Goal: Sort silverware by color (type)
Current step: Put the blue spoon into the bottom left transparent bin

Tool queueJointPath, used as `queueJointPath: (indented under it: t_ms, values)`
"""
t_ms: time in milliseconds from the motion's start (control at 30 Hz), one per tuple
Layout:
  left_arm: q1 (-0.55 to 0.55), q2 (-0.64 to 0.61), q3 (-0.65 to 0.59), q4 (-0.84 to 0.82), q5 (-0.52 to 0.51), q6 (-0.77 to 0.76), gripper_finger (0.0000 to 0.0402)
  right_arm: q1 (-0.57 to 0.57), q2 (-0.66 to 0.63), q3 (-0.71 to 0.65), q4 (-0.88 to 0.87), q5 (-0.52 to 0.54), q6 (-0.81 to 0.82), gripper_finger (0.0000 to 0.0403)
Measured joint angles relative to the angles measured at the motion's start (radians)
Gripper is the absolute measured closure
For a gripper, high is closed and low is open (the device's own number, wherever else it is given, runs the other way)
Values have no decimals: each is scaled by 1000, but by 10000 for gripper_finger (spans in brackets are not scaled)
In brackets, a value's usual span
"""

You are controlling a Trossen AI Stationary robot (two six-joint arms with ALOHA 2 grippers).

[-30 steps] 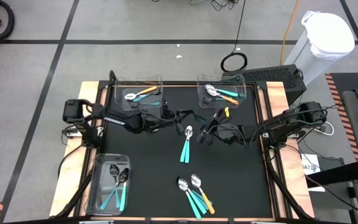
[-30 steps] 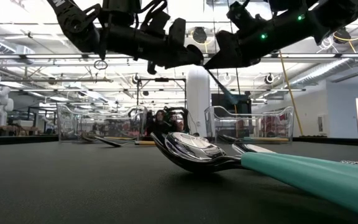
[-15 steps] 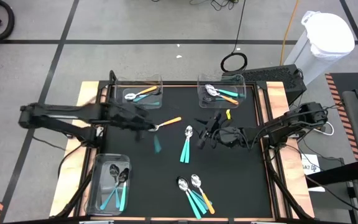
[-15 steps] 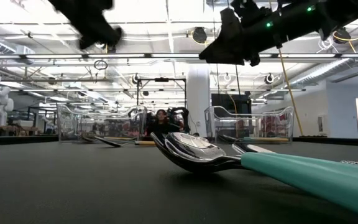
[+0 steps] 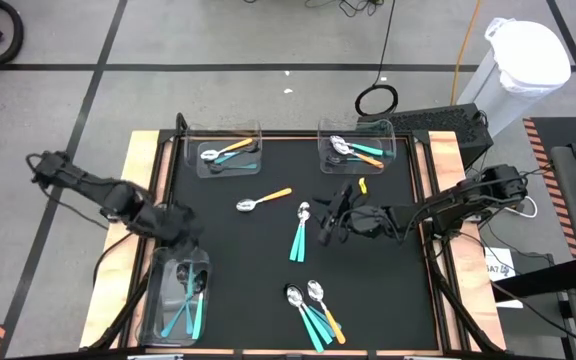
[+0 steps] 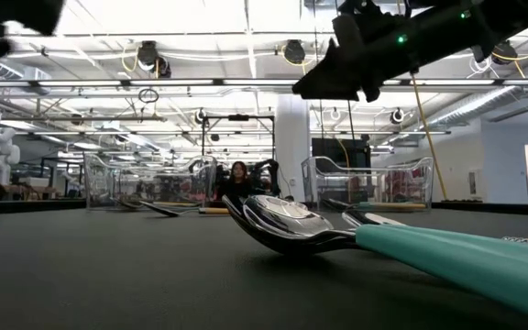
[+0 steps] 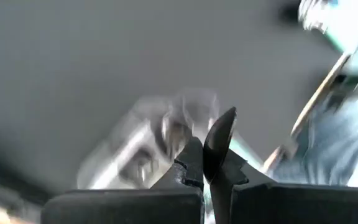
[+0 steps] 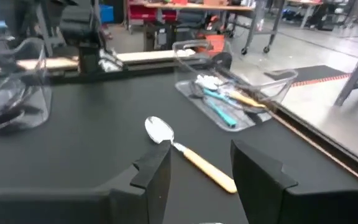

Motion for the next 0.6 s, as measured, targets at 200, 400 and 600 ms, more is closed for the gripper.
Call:
queueJointPath:
  t_ms: [200,400,600]
  values:
    - [-170,55,-53,28,42,-186,402,-1,0,0,-56,-8,27,248]
    - [-249,157,-103,95,72,-224,383,-1,1,0,-86,-9,140,248]
    - [-265,231,-131,162,136,-186,308,-15,1,0,-142,-5,272,245]
